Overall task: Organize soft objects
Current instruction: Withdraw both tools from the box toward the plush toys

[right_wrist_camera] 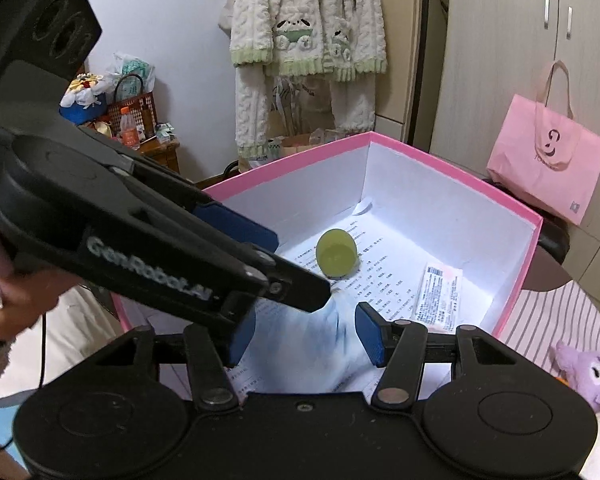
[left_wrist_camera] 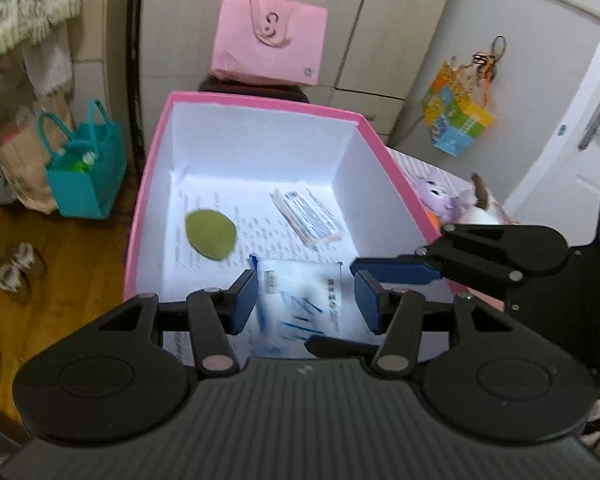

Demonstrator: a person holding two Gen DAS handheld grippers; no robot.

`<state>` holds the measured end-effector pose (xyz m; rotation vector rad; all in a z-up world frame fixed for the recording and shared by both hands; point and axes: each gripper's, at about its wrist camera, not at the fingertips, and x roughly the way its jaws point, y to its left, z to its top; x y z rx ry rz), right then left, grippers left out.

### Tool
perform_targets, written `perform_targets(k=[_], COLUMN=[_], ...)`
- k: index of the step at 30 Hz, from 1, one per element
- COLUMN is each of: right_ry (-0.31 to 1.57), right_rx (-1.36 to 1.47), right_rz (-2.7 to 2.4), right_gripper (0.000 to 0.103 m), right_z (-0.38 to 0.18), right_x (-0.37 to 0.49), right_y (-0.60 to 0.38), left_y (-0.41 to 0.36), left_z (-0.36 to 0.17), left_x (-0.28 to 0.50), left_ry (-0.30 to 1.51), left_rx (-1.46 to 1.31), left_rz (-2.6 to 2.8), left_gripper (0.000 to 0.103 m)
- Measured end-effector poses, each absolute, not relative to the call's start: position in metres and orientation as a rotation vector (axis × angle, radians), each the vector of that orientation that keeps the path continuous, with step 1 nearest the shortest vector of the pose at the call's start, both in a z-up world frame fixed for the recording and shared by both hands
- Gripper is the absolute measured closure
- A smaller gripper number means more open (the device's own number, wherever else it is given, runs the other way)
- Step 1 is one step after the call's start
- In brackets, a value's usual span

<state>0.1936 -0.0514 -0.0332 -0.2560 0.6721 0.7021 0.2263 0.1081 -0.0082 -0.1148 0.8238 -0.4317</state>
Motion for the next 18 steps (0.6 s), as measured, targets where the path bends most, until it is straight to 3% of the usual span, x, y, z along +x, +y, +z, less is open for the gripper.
perform_targets(k=[18], right_ry=[0.580], right_rx=[-0.278], right_rz=[0.693], right_gripper=[0.039], right_z=[0.010], right_x=[0.137], right_y=[-0.083], left_y=[0.104], left_z=[0.055], left_x=[0.146], left_ry=[0.705], left_rx=[-0.041], left_rz=[-0.526], left_gripper=[0.041])
